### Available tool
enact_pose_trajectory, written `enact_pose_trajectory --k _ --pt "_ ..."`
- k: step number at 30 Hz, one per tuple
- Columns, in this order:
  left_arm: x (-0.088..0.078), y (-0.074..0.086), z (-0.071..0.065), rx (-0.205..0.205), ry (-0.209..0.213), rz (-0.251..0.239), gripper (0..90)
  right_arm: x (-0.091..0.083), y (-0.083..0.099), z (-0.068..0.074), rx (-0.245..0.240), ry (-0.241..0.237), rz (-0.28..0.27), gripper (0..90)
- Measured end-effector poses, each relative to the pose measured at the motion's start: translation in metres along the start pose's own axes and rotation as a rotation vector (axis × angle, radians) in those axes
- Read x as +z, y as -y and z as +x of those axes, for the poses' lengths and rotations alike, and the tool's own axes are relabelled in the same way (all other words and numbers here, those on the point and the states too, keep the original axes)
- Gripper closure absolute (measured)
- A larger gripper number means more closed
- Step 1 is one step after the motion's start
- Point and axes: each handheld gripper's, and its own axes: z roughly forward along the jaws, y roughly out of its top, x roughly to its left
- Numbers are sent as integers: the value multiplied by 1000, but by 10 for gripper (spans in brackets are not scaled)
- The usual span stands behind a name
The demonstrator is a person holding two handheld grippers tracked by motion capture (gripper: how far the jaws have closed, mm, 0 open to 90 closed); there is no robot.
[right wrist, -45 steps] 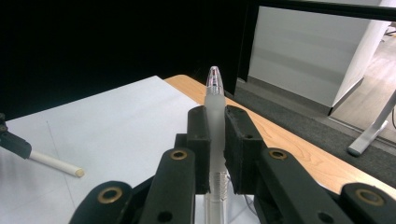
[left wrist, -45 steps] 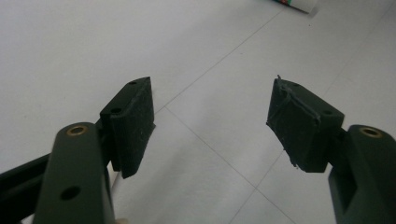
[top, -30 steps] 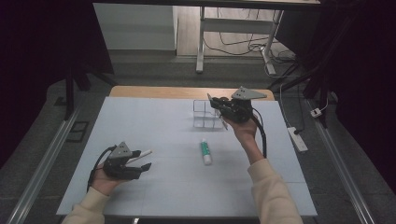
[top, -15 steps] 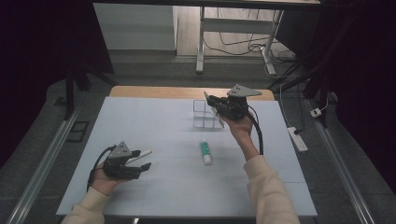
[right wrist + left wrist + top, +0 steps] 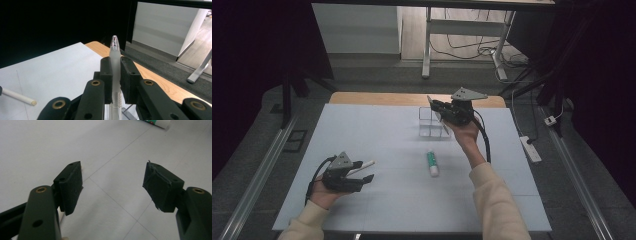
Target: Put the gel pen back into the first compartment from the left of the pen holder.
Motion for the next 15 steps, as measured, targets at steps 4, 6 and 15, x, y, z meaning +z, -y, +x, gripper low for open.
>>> enact_pose_trajectory --k 4,6,15 --pt "0 0 0 1 0 -1 317 2 0 0 0 0 -4 799" --pt "0 0 0 1 0 -1 317 3 0 0 0 2 -1 799" --pt "0 0 0 1 1 0 316 10 -3 0 3 2 -5 798"
